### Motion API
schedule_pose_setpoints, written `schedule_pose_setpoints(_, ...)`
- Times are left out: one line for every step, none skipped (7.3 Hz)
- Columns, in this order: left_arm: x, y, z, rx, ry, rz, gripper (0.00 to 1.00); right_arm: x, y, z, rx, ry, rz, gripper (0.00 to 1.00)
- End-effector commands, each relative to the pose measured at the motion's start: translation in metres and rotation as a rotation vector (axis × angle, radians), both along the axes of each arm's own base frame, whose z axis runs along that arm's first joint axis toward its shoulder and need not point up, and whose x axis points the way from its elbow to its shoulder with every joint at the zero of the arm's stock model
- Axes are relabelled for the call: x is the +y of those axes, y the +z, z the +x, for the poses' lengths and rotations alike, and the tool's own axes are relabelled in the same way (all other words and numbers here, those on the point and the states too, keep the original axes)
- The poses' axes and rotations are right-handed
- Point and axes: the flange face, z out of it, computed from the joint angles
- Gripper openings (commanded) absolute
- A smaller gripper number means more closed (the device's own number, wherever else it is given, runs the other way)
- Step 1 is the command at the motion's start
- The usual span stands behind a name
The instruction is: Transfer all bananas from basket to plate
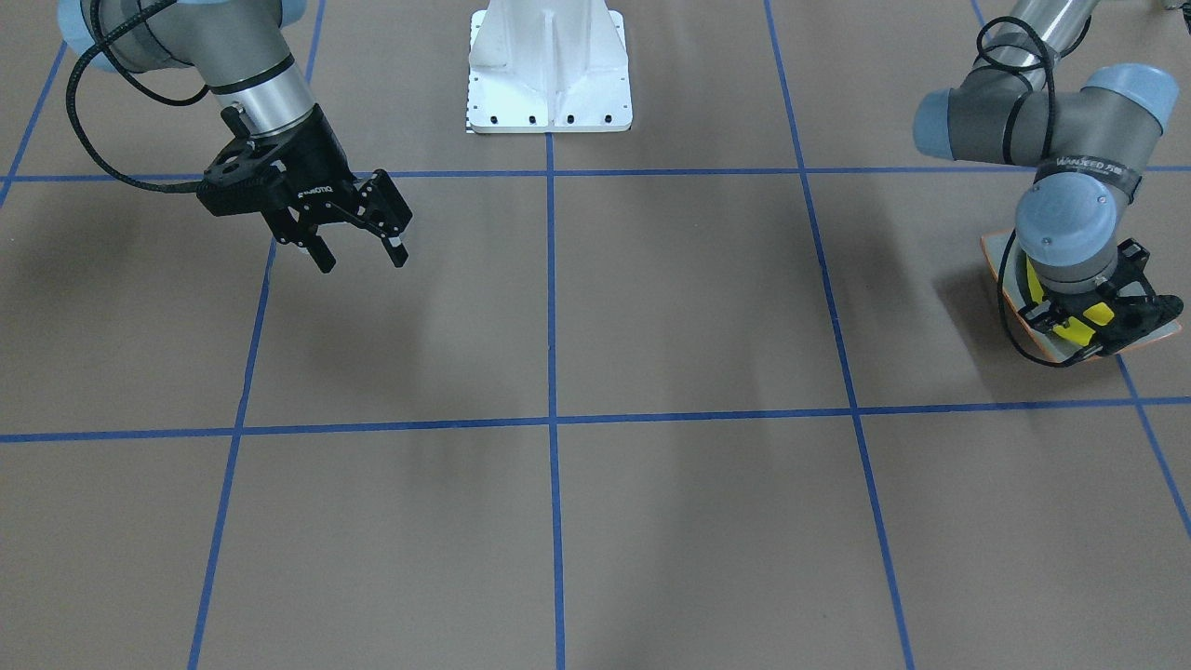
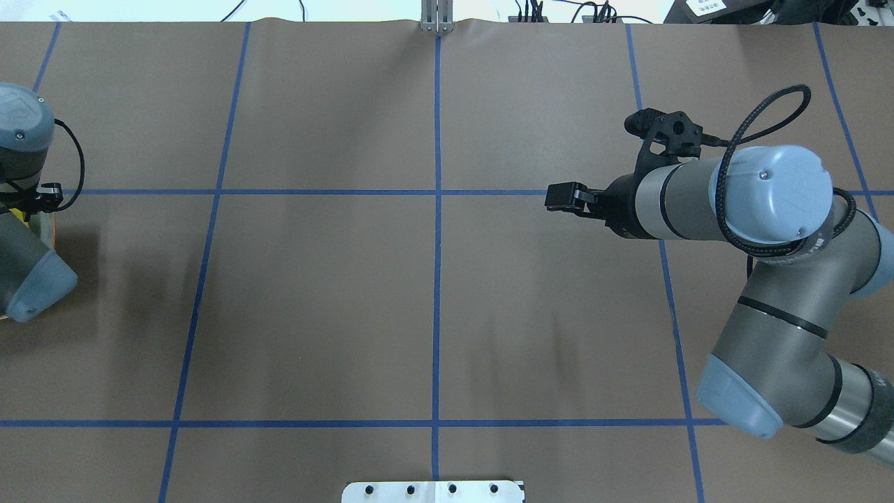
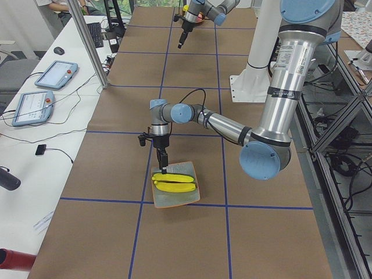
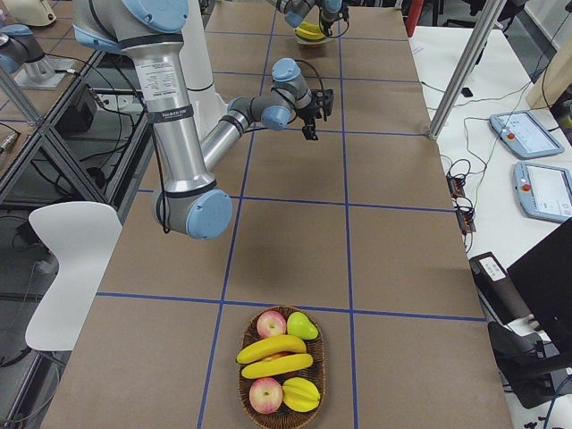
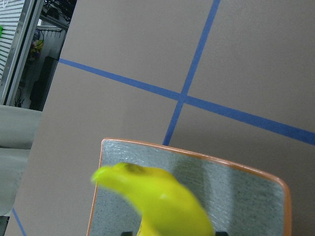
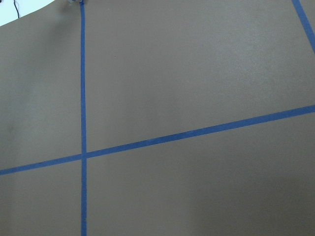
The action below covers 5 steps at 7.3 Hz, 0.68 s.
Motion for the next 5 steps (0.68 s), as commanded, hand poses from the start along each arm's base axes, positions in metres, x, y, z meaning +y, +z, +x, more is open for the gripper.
schedule_pose_setpoints(-0.005,-0.006,0.002,0.043,0.031,0.055,1.00,0.001,0.005,0.001,0.006,0.001,-0.007,1.00)
schedule_pose_setpoints(-0.004,-0.021,0.003,0.074,0.074,0.087,1.00,0.001,0.011,0.005,0.019,-0.001,-0.005,1.00)
schedule_pose_setpoints(-0.002,-0.046,0.005,0.128,0.086,0.113,1.00,0.004,0.027,0.013,0.017,0.000,0.005,1.00)
schedule_pose_setpoints(0.005,-0.072,0.014,0.250,0.101,0.095,1.00,0.007,0.061,0.035,0.011,0.005,0.017,1.00)
schedule_pose_setpoints(0.011,-0.100,0.019,0.370,0.120,0.143,1.00,0.003,0.093,0.066,0.031,0.024,-0.007,1.00)
